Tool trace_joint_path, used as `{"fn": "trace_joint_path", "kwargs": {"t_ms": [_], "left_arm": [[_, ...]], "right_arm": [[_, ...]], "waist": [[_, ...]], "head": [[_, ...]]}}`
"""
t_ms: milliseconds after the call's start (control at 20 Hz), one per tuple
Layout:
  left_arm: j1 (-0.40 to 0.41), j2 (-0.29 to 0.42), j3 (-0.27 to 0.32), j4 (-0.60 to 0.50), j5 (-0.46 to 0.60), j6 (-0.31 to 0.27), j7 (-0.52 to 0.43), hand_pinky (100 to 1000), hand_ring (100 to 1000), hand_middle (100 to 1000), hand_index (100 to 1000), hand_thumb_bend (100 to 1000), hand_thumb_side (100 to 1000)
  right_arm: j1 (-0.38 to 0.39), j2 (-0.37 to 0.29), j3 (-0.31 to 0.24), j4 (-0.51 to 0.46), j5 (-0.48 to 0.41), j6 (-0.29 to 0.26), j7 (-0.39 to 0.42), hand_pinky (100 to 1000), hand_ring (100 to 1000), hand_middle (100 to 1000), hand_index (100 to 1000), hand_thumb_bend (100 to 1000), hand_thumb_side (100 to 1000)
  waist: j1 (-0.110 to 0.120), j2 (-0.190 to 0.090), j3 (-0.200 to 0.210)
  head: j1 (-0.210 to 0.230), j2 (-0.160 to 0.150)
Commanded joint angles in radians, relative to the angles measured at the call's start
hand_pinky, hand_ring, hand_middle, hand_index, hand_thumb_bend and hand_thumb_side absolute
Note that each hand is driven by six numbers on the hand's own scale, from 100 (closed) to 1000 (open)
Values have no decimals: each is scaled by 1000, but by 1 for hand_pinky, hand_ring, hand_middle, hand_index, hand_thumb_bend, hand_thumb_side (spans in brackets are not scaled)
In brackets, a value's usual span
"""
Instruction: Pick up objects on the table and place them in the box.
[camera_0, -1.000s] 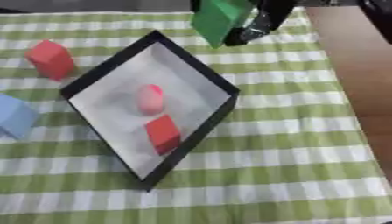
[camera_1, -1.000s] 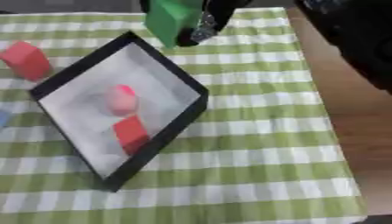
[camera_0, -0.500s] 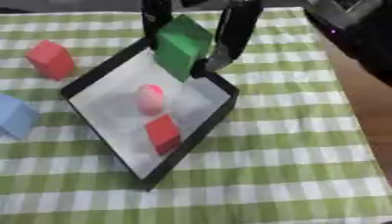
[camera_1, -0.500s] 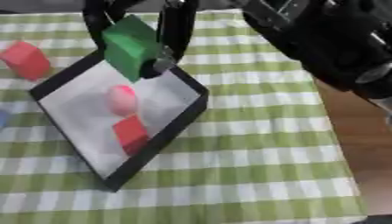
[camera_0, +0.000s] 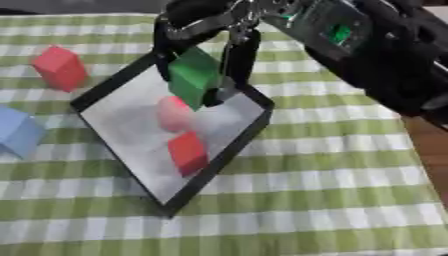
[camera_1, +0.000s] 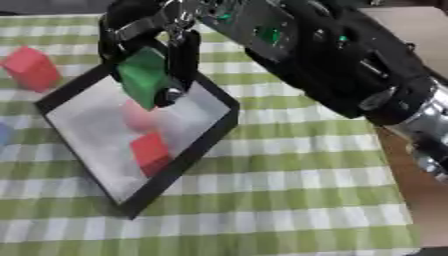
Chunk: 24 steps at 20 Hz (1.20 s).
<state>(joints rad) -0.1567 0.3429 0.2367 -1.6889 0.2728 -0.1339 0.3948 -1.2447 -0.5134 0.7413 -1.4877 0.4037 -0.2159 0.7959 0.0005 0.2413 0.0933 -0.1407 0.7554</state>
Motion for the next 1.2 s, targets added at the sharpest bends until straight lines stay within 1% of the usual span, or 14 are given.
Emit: {"fn": "trace_joint_path", "kwargs": {"t_ms": [50,500,550,600,650,750,800,850,900,1050,1100,1200], "left_arm": [[-10,23,3,-16,4,-1,-4,803,892,789,842,303,768],[-13,21,1,-16,6,-1,-5,803,893,789,841,303,769],[-13,21,1,-16,6,0,-6,803,892,789,841,305,771],[-13,21,0,-17,6,-1,-6,803,893,789,841,303,769],[-13,21,1,-17,6,-1,-6,803,893,789,841,303,769],[-14,21,1,-17,6,-1,-6,803,893,789,841,303,769],[-14,21,1,-18,6,-1,-6,803,893,789,841,303,768],[-14,21,1,-18,6,-1,-6,803,893,789,841,303,769],[-14,21,1,-18,6,-1,-6,803,893,789,841,303,769],[-14,21,1,-18,6,-1,-5,803,893,789,841,303,768],[-14,21,1,-18,6,-1,-5,803,893,789,841,303,768],[-14,21,0,-18,6,-1,-6,803,893,789,841,303,769]], "right_arm": [[-4,0,-5,26,23,-12,-9,711,580,418,560,364,100],[41,17,10,82,49,-38,-6,720,588,428,571,351,100],[44,19,11,87,53,-40,-6,721,590,434,578,387,100],[48,20,11,92,57,-42,-5,722,593,440,583,359,100],[51,22,12,97,61,-45,-5,724,596,446,591,365,100],[56,25,13,105,69,-53,-4,729,611,472,618,393,100],[58,25,13,107,72,-58,-3,736,637,507,650,417,100],[59,25,14,109,77,-64,-1,738,641,512,654,418,100],[60,25,14,110,82,-70,2,746,673,547,680,428,100],[63,25,12,114,98,-87,6,758,714,594,719,443,100],[64,24,11,116,102,-91,7,770,739,629,742,454,100],[65,24,11,119,111,-98,10,782,759,669,764,467,104]], "waist": [[2,-16,2],[4,-12,6],[4,-12,7],[4,-11,7],[4,-11,8],[5,-11,8],[5,-11,8],[5,-12,8],[5,-12,7],[5,-12,7],[5,-12,7],[5,-12,6]], "head": [[-3,0],[-6,-2],[-6,-2],[-7,-2],[-7,-2],[-7,-2],[-8,-2],[-8,-2],[-9,-2],[-9,-2],[-9,-2],[-10,-2]]}}
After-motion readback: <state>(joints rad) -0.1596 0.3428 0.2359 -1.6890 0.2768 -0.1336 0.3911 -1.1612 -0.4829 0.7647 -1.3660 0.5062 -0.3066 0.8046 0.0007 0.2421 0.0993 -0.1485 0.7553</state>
